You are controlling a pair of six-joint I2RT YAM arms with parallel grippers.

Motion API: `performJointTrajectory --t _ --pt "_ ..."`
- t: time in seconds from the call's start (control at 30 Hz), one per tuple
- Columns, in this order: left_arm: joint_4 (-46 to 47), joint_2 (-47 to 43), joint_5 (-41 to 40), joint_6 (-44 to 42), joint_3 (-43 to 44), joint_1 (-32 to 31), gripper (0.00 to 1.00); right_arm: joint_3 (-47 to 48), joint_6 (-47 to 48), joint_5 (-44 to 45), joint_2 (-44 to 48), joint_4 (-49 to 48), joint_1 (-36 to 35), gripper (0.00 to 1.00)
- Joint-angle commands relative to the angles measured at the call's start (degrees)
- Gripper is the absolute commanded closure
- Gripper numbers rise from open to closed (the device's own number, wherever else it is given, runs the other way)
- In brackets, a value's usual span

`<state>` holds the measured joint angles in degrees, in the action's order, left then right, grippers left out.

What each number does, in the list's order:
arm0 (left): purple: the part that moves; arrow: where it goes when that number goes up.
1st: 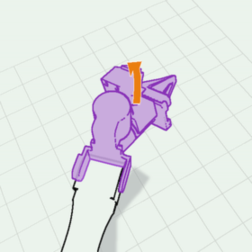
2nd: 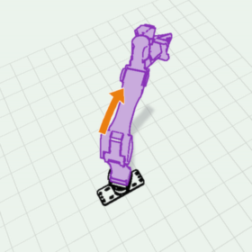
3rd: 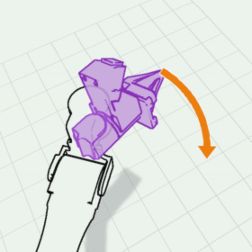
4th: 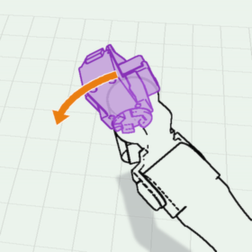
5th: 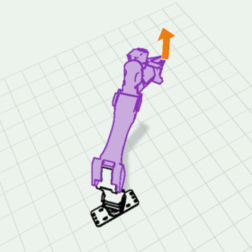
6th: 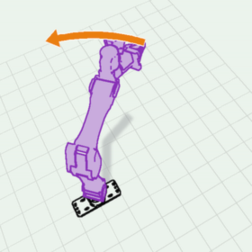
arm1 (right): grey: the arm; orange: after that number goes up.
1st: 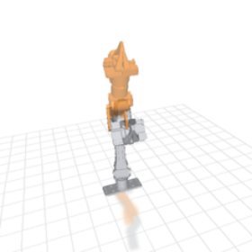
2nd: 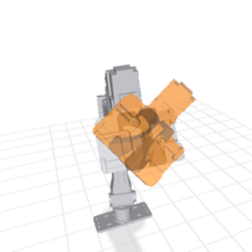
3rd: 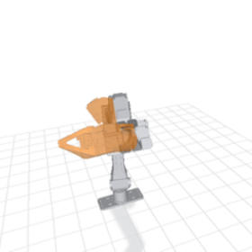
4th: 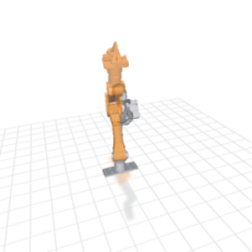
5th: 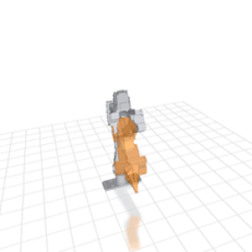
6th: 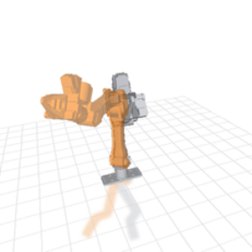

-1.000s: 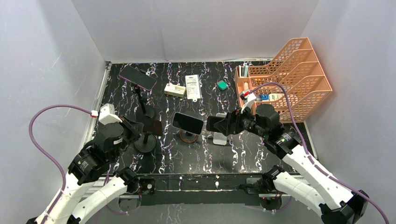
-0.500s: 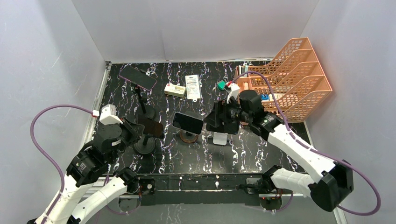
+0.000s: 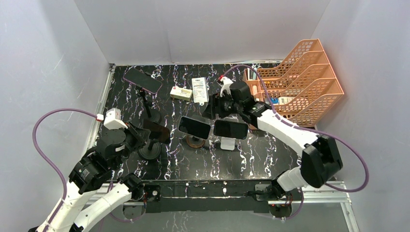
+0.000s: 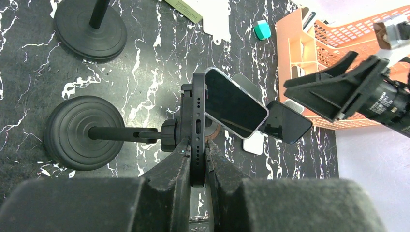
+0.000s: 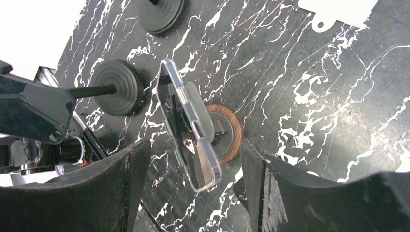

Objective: Remove the phone from the phone stand
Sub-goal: Move the phone stand with the phone to the center of the board.

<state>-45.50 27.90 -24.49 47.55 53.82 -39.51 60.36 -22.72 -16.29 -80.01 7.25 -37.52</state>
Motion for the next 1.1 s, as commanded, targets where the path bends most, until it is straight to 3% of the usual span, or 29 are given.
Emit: performJointTrajectory --t 0.0,0.43,0.77,1.07 --pt "1.6 -0.4 0.9 -0.3 0.1 -0.1 1.00 4.6 1.0 -1.2 -4.5 -4.3 0.3 0.27" --pt "1.4 -0.1 1.3 -2.0 0.6 -0.1 1.00 8.7 5.5 -8.8 -12.8 -3.9 1.7 0.49" --pt "2.7 0.2 2.8 -2.0 -1.3 -0.1 1.00 9.4 6.2 -12.4 -15.5 -3.6 1.7 0.50" --pt "2.6 0.2 2.7 -2.3 -1.5 -0.1 1.00 10.2 6.3 -13.5 -17.7 -3.2 1.6 0.58"
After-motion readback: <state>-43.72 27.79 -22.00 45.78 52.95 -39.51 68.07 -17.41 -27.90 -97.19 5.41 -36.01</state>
